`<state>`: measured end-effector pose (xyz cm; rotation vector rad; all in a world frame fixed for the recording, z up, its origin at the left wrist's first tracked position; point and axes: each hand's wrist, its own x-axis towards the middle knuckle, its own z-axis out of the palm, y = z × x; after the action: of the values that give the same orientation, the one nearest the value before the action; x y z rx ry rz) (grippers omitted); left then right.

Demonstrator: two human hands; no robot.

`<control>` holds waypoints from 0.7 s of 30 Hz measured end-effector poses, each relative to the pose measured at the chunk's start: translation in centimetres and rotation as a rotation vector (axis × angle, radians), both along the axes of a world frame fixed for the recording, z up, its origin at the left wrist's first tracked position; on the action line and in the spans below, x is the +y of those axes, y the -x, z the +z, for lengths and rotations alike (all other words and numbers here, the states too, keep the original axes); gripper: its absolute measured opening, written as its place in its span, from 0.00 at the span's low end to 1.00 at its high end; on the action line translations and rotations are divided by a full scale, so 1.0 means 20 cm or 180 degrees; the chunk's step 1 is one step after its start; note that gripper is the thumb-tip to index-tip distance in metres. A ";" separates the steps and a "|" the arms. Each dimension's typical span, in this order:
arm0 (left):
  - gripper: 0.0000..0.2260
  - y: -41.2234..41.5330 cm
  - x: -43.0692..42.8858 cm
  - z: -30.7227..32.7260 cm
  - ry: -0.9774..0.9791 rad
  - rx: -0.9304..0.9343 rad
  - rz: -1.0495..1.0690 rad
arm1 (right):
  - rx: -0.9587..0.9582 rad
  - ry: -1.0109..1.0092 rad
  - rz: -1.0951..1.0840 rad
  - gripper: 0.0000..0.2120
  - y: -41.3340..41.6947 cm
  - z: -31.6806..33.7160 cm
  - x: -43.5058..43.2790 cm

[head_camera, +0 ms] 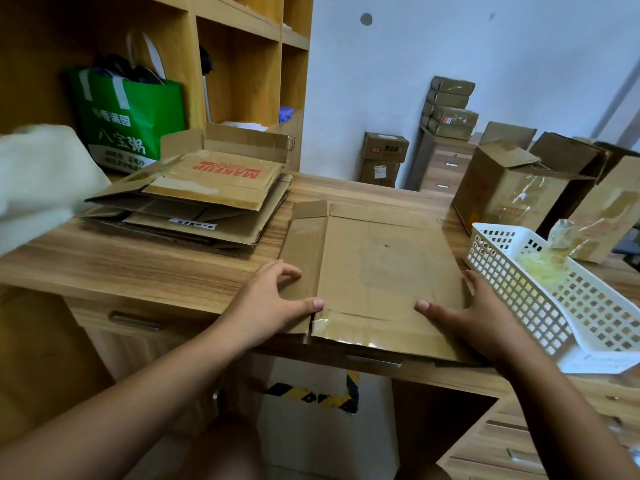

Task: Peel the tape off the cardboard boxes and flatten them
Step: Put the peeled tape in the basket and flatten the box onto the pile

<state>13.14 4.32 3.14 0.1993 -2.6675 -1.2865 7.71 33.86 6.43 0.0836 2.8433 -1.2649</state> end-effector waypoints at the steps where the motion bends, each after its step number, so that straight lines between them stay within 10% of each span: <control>1: 0.29 0.00 0.00 0.00 -0.0106 0.0032 0.0030 | 0.0048 0.0127 0.0023 0.51 -0.01 0.00 0.00; 21: 0.23 0.05 0.01 -0.06 0.1700 -0.0358 -0.0747 | 0.0293 -0.1880 0.0932 0.32 0.10 -0.24 -0.01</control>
<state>12.12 4.60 1.98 -0.1209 -3.0841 -0.5764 5.75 33.58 1.56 -0.3721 3.0516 -0.3668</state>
